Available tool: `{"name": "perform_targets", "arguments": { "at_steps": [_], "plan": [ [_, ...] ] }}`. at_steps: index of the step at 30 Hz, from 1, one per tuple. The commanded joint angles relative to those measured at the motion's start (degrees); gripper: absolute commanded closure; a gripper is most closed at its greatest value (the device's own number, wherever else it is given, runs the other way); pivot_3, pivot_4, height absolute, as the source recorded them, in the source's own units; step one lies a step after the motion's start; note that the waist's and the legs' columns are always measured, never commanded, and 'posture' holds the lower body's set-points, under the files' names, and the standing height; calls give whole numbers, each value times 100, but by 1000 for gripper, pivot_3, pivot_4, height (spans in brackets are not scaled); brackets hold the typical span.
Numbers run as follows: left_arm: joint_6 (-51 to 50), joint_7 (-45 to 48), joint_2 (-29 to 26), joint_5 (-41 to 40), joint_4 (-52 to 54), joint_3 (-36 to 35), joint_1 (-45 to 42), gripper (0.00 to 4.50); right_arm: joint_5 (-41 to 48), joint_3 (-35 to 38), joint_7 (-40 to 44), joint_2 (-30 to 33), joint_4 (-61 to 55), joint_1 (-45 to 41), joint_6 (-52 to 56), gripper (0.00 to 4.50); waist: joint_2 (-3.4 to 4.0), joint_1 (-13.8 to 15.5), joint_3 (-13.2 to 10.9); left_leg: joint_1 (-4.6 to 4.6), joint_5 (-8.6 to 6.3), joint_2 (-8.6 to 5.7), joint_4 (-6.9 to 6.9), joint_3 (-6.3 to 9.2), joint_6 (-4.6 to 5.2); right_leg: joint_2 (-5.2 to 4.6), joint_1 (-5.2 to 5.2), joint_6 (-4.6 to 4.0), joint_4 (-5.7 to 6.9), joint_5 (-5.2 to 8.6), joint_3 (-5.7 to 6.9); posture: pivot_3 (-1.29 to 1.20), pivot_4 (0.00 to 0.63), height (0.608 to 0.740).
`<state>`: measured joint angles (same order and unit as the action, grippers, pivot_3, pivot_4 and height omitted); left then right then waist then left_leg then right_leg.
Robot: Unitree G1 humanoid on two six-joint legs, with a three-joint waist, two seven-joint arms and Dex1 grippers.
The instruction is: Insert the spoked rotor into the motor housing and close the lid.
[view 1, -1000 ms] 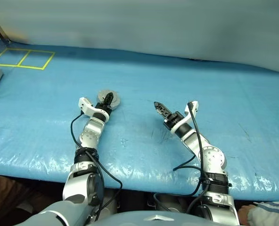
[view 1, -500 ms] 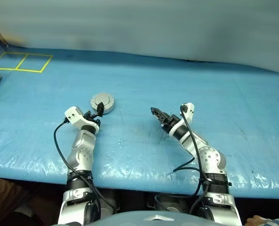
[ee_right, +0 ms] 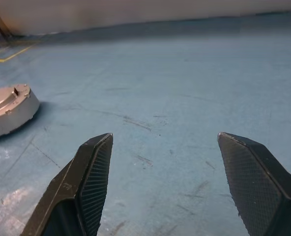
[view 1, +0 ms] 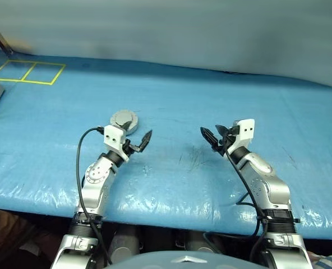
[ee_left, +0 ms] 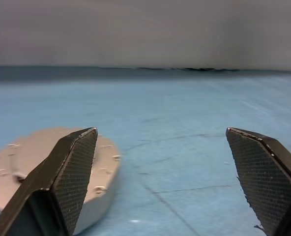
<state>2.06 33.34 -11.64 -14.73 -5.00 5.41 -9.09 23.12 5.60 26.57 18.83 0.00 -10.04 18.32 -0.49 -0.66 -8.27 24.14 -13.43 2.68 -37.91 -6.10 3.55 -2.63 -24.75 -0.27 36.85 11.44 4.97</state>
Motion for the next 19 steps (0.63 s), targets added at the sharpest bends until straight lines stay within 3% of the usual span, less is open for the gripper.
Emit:
{"name": "perform_targets", "arguments": {
  "at_steps": [1, 5, 9, 19],
  "plan": [
    [6, 604, -153, -97, -49, 165, 9, 42, -243, -154, 435, 233, -66, 74, -348, 954, 2, 0, -1, 0, 0, 3, 0, 1, -2, 4, -1, 2, 1, -1, 0, 0, 150, 740],
    [122, 846, -209, -53, -218, 166, -50, 42, -451, -269, 717, 386, 68, 163, -604, 954, 2, 9, -1, -1, 2, 4, -1, 7, -4, 5, 1, -2, 3, 2, 5, 0, 150, 740],
    [145, 921, -230, -7, -297, 140, -53, 0, -591, -334, 879, 450, 155, 198, -662, 34, 1, 11, -2, 2, 2, -3, -5, 6, -4, -3, 3, -4, -2, 3, 2, 0, 150, 740],
    [133, 963, -193, 20, -311, 139, 1, 0, -799, -286, 653, 291, 221, 139, -822, 10, 1, 18, -2, 1, 2, -3, -5, 6, -4, -5, 3, -4, -2, 3, 2, 0, 150, 740]
  ]
}}
